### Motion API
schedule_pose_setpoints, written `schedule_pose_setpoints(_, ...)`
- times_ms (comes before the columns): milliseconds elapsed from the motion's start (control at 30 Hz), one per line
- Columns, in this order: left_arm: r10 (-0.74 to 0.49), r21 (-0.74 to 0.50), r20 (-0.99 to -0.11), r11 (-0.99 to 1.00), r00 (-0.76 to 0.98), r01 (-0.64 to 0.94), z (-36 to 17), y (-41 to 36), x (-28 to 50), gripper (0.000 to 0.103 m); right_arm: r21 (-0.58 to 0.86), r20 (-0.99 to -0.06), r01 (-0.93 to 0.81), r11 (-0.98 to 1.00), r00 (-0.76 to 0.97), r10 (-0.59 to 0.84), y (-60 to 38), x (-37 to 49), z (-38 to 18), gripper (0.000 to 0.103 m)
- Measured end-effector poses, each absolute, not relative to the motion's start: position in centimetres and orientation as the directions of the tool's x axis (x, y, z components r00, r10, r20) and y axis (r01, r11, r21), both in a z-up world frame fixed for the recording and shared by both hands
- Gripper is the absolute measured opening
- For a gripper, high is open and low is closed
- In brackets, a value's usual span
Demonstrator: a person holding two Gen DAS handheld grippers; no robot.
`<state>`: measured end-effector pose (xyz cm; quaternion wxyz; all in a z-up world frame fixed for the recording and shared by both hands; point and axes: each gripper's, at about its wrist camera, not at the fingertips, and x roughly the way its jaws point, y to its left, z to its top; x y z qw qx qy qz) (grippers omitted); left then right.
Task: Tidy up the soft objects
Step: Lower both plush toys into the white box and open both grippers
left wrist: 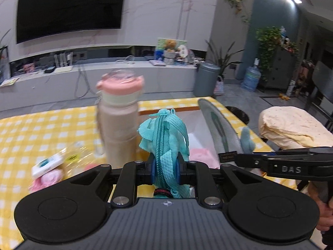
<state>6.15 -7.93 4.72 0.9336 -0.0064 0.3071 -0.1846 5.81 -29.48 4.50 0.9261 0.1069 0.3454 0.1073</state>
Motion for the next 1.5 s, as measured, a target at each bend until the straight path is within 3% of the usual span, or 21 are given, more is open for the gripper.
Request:
schedule_pose_setpoints(333, -0.422, -0.108, -0.573, 0.889, 0.703, 0.445, 4.2, -13.8, 11.9, 0.019, 0.170, -0.638, -0.066, 0.983, 0.753, 0.161, -32.7, 10.6, 3.1, 0.022)
schedule_pose_setpoints(767, -0.347, -0.026, -0.706, 0.884, 0.617, 0.467, -2.2, -16.9, 17.3, 0.019, 0.025, -0.732, -0.074, 0.997, 0.678, 0.069, -33.0, 16.8, -2.2, 0.022)
schedule_pose_setpoints(1100, -0.318, -0.016, -0.754, 0.883, 0.575, 0.468, -4.2, -16.7, 18.4, 0.020, -0.001, -0.765, -0.079, 0.997, 0.642, 0.050, -32.4, 18.4, -4.0, 0.024)
schedule_pose_setpoints(1333, -0.307, -0.011, -0.753, 0.890, 0.582, 0.456, -3.5, -16.7, 18.5, 0.035, -0.006, -0.760, -0.079, 0.997, 0.649, 0.046, -32.2, 18.2, -3.4, 0.031)
schedule_pose_setpoints(1500, -0.313, -0.007, -0.722, 0.895, 0.617, 0.446, -1.9, -16.2, 17.6, 0.035, -0.011, -0.741, -0.070, 0.997, 0.671, 0.039, -32.2, 17.3, -2.2, 0.034)
